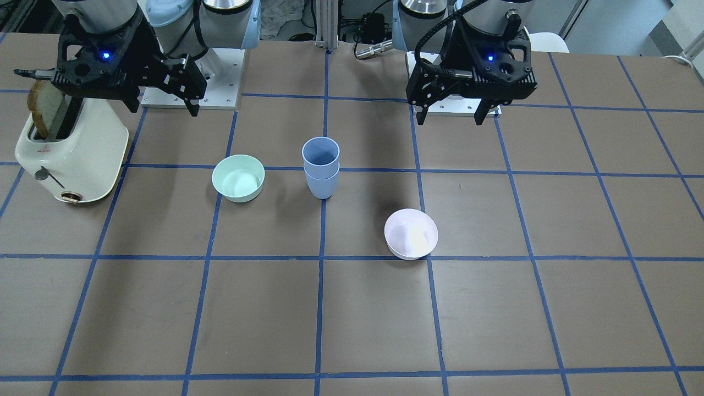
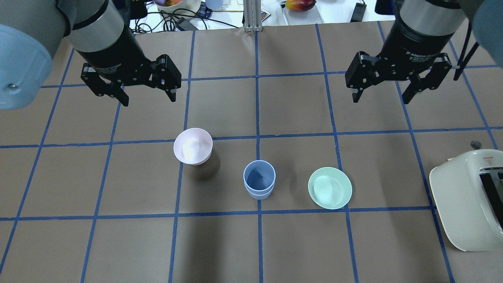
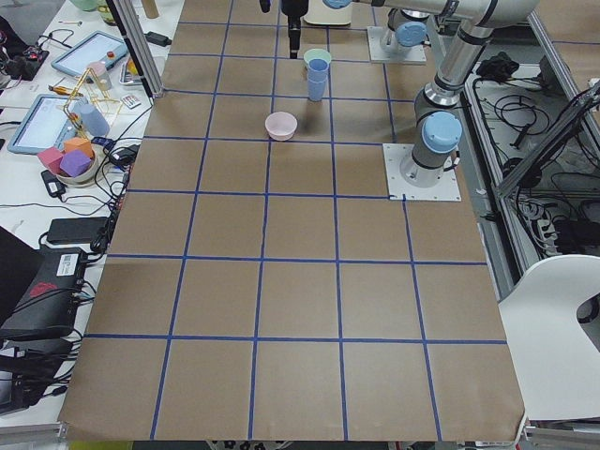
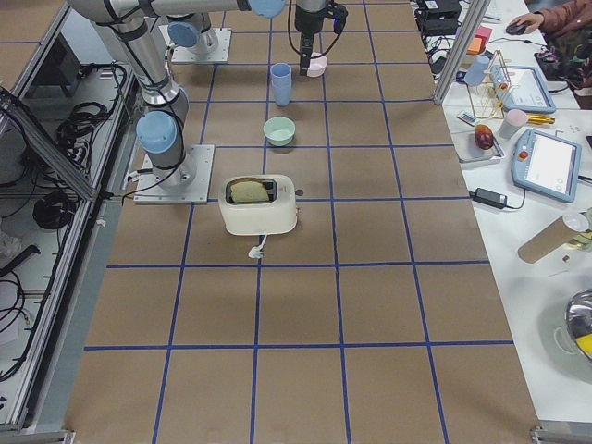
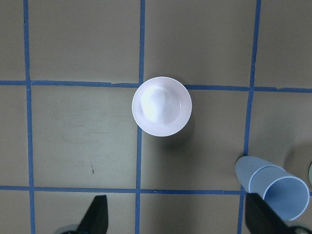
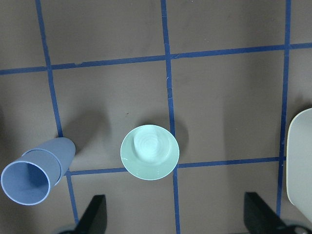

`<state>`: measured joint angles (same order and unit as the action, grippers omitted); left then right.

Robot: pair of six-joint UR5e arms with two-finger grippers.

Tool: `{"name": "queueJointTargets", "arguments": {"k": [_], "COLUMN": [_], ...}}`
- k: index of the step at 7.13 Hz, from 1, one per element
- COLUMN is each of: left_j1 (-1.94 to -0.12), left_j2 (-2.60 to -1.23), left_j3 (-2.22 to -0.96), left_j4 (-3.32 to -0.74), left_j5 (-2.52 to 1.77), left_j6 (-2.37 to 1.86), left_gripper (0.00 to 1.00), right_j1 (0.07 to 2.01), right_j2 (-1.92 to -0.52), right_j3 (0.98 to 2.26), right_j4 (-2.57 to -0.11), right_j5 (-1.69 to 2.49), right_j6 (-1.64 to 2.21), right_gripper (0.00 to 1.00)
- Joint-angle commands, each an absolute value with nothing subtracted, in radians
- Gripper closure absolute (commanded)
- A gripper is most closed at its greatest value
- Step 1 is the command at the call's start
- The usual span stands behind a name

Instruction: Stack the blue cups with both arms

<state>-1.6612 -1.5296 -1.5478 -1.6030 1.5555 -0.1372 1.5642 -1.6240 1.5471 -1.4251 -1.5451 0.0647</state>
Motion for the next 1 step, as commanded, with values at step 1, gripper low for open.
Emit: {"name": "queueJointTargets", "arguments": {"k": [1], "left_j1": [-1.661], "left_j2": [-1.531], "left_j3": [-1.548], "left_j4": [-1.603], "left_j5": [1.555], "left_j6": [-0.141], "left_gripper": [0.00], "right_j1": [1.565], "right_j2": [-1.623], "right_j3": [1.548], "right_j4": [-1.427], "right_j5": [-1.549], "right_j6": [0.064], "right_gripper": [0.00]}}
